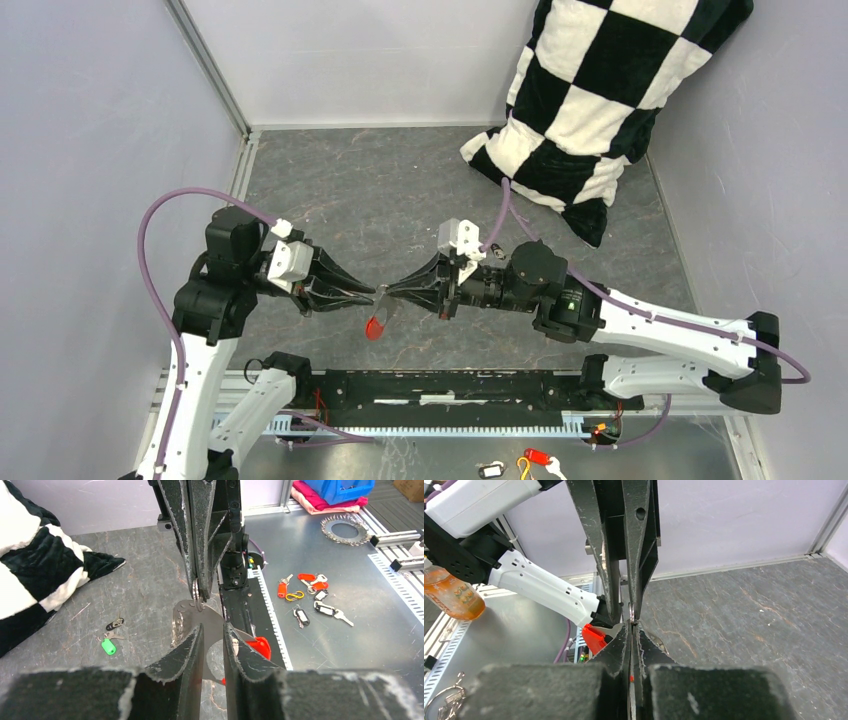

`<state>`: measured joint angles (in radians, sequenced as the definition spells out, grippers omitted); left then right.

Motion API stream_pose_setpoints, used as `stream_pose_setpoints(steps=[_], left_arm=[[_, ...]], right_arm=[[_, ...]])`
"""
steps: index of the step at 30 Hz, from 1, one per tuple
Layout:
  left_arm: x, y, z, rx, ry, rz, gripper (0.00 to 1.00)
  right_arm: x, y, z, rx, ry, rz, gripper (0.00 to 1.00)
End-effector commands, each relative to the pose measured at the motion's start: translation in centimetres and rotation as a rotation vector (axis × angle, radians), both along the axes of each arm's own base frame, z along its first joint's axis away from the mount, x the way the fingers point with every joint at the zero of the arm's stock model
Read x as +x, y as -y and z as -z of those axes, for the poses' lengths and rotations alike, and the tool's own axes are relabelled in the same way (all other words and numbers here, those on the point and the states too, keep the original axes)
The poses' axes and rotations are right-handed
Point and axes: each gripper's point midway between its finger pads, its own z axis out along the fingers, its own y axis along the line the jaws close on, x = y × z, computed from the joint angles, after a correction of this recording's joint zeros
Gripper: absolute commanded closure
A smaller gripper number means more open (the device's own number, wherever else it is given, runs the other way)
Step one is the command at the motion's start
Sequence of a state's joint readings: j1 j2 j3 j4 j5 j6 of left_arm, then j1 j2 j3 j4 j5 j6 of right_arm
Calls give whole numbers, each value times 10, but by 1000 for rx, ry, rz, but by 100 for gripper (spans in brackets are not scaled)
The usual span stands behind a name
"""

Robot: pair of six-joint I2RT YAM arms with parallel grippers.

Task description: Put the keys on the keyring

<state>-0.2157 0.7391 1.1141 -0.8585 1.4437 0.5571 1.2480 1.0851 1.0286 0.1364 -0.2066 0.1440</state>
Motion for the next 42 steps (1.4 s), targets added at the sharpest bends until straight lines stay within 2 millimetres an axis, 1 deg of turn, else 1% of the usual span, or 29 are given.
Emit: stream_pose_setpoints(steps=[1,3,6,12,21,26,28,31,34,37,38,40,41,42], left_arm=[[-9,0,-12,-15,-14,24,73],[-8,0,-12,-14,-18,23,73],[-7,0,-14,-14,-18,22,73],[-11,0,-18,-22,-34,41,71],[-17,-1,-23,-31,-38,61,70],[-15,0,-23,-30,-35,58,70],[-14,0,-23,-29,-33,56,75],[-12,0,-21,-27,-31,51,86],[-8,1,-21,-22,-37,43,91],[-4,1,-21,-18,-43,37,97],[-3,1,-20,-14,-42,28,98],[2,1,-17,0,-43,-1,98],[5,1,-14,7,-45,-16,98],[6,0,-12,14,-44,-32,98]], right_arm=[[-11,9,-38,195,4,-46,99],[-15,12,-40,246,2,-61,99],[-16,11,-39,275,-1,-71,99],[-14,3,-33,269,-5,-73,99],[-8,-4,-28,263,-14,-55,99],[-10,-7,-28,270,-19,-68,99],[-10,-7,-28,272,-24,-71,99],[-10,-8,-28,273,-28,-74,99],[-11,-11,-25,263,-33,-80,99],[-12,-13,-21,241,-35,-86,99],[-11,-13,-19,221,-30,-82,99],[-7,-13,-11,140,-13,-64,86],[-5,-12,-11,104,1,-52,78],[-1,-9,-7,50,19,-33,70]])
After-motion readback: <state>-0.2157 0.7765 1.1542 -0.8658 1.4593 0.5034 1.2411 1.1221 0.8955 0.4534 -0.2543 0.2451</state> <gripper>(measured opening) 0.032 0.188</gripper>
